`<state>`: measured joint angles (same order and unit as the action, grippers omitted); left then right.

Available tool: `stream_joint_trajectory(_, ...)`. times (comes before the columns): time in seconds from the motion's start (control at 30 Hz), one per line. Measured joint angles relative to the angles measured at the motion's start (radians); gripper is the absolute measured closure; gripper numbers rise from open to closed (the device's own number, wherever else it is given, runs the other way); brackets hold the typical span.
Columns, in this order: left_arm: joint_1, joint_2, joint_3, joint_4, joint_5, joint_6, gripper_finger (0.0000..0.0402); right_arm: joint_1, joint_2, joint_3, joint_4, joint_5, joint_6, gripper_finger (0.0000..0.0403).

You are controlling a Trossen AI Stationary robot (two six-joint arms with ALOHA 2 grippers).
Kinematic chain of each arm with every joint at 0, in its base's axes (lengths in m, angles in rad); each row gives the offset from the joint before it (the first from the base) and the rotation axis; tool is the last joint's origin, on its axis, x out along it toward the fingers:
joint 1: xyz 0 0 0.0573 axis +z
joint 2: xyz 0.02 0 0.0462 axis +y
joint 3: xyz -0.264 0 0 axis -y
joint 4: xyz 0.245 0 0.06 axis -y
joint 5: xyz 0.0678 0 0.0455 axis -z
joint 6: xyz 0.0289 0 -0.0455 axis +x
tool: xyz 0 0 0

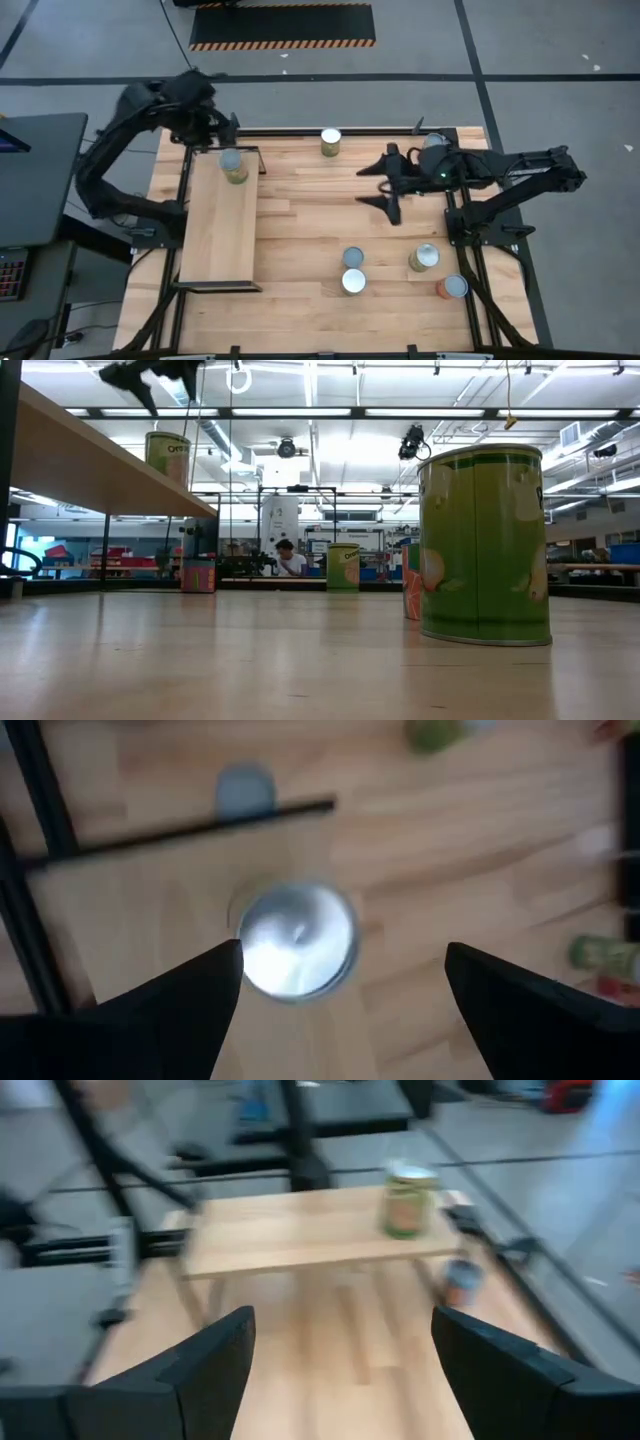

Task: Pick and place cans onto a shelf
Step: Put the large canned oranges on the shelf aligned with the other large canned oranges

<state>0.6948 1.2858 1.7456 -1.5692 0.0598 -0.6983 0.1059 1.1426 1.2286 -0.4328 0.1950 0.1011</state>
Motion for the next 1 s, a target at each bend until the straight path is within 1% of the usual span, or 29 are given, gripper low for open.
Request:
stream_joint_trajectory(0.1, -0.028, -0.037, 0.065, 0.008, -0.065, 0.032, 0.0047, -0.072, 0.037, 0.000, -0.015, 0.018, -0.002, 0.0091)
stream_joint_trajectory(0.2, -0.089, -0.094, 0.086, 0.090, -0.113, 0.092, 0.0047, -0.172, 0.104, 0.000, -0.004, -0.003, -0.037, 0.0084)
stream_joint_trajectory(0.3, -0.164, -0.148, 0.087, 0.203, -0.138, 0.140, 0.0047, -0.267, 0.194, 0.000, 0.026, -0.004, -0.071, 0.0065)
stream_joint_trajectory(0.4, -0.227, -0.190, 0.087, 0.275, -0.166, 0.172, 0.0047, -0.357, 0.279, 0.000, 0.092, -0.006, -0.085, 0.0037)
stream_joint_trajectory(0.5, -0.283, -0.219, 0.087, 0.302, -0.192, 0.226, 0.0047, -0.438, 0.360, 0.000, 0.145, -0.010, -0.078, 0.0011)
stream_joint_trajectory(0.6, -0.331, -0.231, 0.087, 0.315, -0.194, 0.291, 0.0047, -0.507, 0.438, 0.000, 0.175, -0.044, -0.079, 0.0007)
stream_joint_trajectory(0.8, -0.430, -0.233, 0.086, 0.330, -0.203, 0.398, 0.0047, -0.597, 0.576, 0.000, 0.234, -0.099, -0.120, 0.0005)
stream_joint_trajectory(0.93, -0.465, -0.190, 0.087, 0.382, -0.229, 0.432, 0.0047, -0.621, 0.566, 0.000, 0.203, -0.175, -0.086, 0.0005)
stream_joint_trajectory(1.0, -0.460, -0.150, 0.086, 0.433, -0.234, 0.496, 0.0047, -0.625, 0.539, 0.000, 0.193, -0.187, -0.121, 0.0008)
